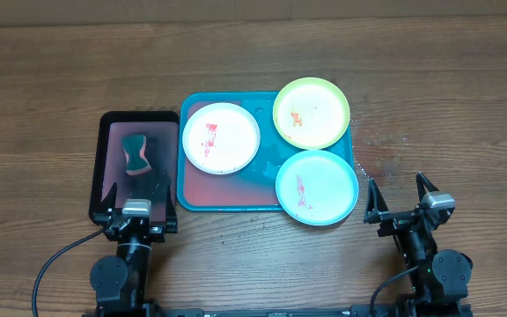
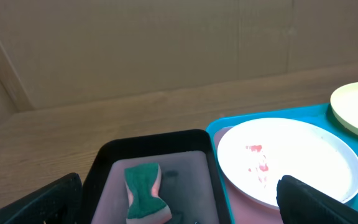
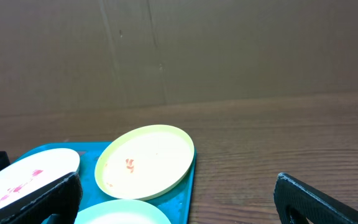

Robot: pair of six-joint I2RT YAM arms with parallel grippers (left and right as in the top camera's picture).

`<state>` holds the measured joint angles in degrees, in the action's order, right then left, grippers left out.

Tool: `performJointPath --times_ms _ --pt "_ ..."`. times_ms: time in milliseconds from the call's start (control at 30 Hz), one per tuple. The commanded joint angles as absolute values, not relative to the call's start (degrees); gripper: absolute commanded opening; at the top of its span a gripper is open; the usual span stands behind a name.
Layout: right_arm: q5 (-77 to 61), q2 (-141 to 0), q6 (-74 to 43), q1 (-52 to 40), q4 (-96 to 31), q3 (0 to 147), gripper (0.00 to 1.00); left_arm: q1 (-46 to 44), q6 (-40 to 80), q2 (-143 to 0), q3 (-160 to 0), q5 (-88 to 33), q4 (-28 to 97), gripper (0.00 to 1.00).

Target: Clean dirty plates on tray and stack at the side

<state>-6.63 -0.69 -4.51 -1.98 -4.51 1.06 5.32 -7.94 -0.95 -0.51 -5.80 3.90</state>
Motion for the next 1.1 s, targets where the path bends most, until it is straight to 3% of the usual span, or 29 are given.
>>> performJointPath --times_ms 0,1067 --pt "-6.46 -0.16 -4.51 -2.28 -4.16 0.45 1.0 5.5 -8.99 -0.34 -0.27 -5.56 4.03 1.0" --pt "-9.69 -0.16 -4.51 -2.28 -4.43 3.18 1.0 5.5 -8.54 -0.34 -3.11 -7.51 4.21 1.0"
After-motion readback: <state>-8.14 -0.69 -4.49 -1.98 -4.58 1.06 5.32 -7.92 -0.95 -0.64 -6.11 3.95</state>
